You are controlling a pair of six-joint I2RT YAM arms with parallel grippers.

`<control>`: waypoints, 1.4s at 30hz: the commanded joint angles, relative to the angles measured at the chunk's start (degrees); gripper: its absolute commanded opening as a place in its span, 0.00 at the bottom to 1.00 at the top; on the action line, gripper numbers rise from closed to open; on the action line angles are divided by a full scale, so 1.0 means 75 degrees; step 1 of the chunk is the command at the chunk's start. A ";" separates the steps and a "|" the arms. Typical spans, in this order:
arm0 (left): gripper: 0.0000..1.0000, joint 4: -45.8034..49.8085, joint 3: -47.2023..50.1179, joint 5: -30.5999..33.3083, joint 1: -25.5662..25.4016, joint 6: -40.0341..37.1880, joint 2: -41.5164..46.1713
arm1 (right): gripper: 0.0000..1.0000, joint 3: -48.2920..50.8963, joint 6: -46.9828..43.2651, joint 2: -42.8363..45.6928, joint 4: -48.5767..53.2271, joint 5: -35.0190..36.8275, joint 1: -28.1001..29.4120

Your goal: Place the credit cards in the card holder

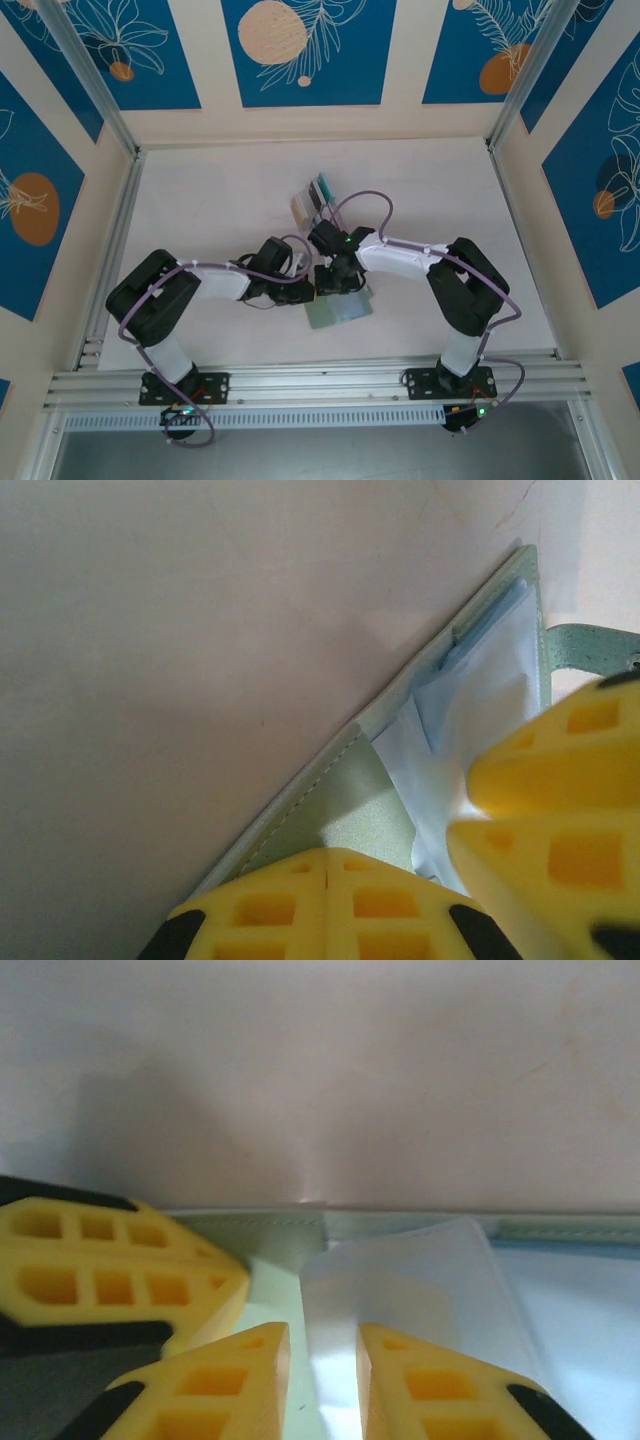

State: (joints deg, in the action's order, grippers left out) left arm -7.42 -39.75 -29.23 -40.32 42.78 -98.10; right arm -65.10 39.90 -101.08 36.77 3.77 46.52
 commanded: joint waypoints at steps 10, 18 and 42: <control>0.00 -0.0018 0.0441 0.0707 -0.0303 0.0176 -0.0894 | 0.40 0.0865 0.0466 0.0613 -0.0245 -0.1524 -0.0178; 0.00 -0.0136 0.0503 0.0715 -0.0300 0.0213 -0.0992 | 0.45 0.1468 0.0653 0.1011 -0.0104 -0.1527 0.0024; 0.00 -0.0218 0.0515 0.0716 -0.0304 0.0235 -0.1125 | 0.57 0.2399 0.1081 0.1725 0.0243 -0.1273 0.0048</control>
State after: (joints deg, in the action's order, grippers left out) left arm -13.15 -38.61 -30.50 -40.62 44.71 -99.81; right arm -47.81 47.05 -89.41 36.97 -5.52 46.92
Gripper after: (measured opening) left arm 0.038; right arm 0.566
